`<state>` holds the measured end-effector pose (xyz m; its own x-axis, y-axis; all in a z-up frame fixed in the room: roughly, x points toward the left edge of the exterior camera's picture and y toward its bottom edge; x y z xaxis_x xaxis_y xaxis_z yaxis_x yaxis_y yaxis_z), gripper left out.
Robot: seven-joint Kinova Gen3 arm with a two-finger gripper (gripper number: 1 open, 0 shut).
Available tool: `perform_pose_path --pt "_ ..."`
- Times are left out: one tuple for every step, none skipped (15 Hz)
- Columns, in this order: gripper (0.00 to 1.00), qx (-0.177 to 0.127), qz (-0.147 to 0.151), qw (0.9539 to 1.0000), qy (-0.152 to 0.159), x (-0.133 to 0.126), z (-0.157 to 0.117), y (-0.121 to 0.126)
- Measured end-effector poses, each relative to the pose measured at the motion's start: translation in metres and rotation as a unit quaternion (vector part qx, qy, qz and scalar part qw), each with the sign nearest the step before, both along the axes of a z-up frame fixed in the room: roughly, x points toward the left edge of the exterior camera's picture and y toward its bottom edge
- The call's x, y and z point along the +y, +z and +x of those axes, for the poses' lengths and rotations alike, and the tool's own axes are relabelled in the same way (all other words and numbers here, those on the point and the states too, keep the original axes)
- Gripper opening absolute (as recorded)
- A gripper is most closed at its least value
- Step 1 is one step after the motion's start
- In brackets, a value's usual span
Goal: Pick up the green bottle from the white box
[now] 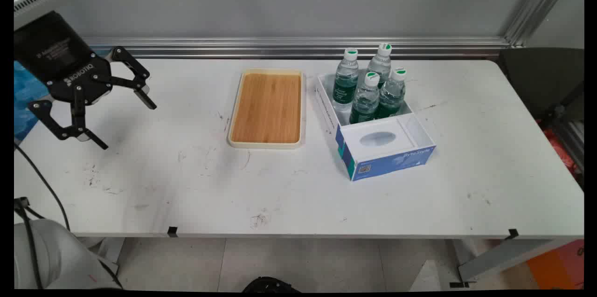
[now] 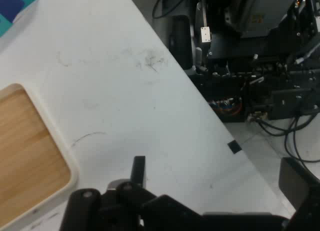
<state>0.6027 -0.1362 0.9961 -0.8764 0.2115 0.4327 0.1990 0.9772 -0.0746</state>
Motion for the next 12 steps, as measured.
perform_pose_path --pt "1.0 0.0 -0.002 0.9999 0.01 -0.002 0.0 0.0" --pt "1.0 0.0 -0.003 0.9997 0.025 -0.005 0.0 0.0" --pt "1.0 0.001 -0.005 0.9992 0.039 -0.007 0.0 -0.001" --pt "1.0 0.003 -0.006 0.998 0.063 -0.012 0.0 -0.001" --pt "1.0 0.006 -0.007 0.9961 0.088 -0.017 0.0 -0.002" --pt "1.0 0.009 -0.008 0.9939 0.11 -0.021 0.0 -0.003" --pt "1.0 0.013 -0.008 0.9909 0.133 -0.025 0.0 -0.004" --pt "1.0 0.018 -0.009 0.9873 0.158 -0.03 -0.001 -0.005" --pt "1.0 0.022 -0.009 0.9837 0.178 -0.034 -0.002 -0.007" --pt "1.0 0.027 -0.008 0.979 0.202 -0.04 -0.004 -0.009" --pt "1.0 0.029 -0.008 0.976 0.216 -0.043 -0.005 -0.01" --pt "1.0 0.033 -0.009 0.9712 0.236 -0.047 -0.007 -0.012"
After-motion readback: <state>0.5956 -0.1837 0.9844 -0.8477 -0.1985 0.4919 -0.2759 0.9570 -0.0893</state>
